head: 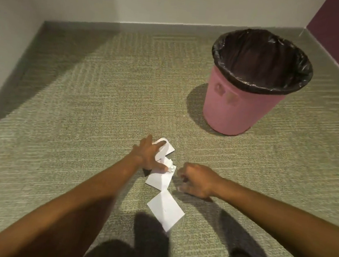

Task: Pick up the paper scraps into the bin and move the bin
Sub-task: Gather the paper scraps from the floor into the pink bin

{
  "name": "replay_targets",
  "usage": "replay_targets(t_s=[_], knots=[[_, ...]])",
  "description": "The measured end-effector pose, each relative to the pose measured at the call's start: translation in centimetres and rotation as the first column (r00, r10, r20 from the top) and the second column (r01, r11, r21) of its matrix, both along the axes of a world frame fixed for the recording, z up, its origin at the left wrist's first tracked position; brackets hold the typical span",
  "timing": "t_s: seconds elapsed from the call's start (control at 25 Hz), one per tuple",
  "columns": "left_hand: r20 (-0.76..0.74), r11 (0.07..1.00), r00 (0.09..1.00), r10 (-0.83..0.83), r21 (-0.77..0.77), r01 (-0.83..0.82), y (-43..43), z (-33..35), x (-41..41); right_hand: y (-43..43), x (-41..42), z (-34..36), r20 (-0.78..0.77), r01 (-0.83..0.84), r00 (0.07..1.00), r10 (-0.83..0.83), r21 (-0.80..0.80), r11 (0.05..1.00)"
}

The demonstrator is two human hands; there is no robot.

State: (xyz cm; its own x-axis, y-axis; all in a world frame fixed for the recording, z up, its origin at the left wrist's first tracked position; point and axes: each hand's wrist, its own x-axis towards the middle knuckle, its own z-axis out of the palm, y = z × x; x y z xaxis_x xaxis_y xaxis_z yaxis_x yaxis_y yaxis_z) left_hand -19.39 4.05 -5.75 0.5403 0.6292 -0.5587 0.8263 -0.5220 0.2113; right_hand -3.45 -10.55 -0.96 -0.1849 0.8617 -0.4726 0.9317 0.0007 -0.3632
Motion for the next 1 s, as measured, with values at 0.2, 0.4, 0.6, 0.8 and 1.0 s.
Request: replay_targets(t_s=[0.2,0.4,0.6,0.8,1.0], knots=[[-0.044,0.998,0.998,-0.05,0.038,0.052,-1.3,-1.9,2.3,-4.5,-4.8,-5.1,0.13,-0.149,0.98,0.147,0.001,0.989],[-0.061,0.99,0.996,-0.067,0.122,0.074,-1.5,-3.3,2.5,-5.9,-7.1,-7.0,0.223,-0.116,0.971,0.091,0.102,0.988],[0.055,0.971,0.992,-0.112,0.217,0.097,-1.0,-3.0,2.0,-5.4,-8.0,-7.9,0.207,-0.086,0.977,0.058,0.129,0.988],[0.15,0.934,0.984,-0.092,0.356,0.033,-0.1,-3.1,1.4,-5.0,-7.1,-7.4,0.118,-0.069,0.992,0.05,0.161,0.985],[0.194,0.933,0.98,-0.039,0.359,-0.034,0.3,-3.0,1.6,-4.0,-5.1,-6.5,0.048,-0.03,0.999,0.024,0.146,0.989]])
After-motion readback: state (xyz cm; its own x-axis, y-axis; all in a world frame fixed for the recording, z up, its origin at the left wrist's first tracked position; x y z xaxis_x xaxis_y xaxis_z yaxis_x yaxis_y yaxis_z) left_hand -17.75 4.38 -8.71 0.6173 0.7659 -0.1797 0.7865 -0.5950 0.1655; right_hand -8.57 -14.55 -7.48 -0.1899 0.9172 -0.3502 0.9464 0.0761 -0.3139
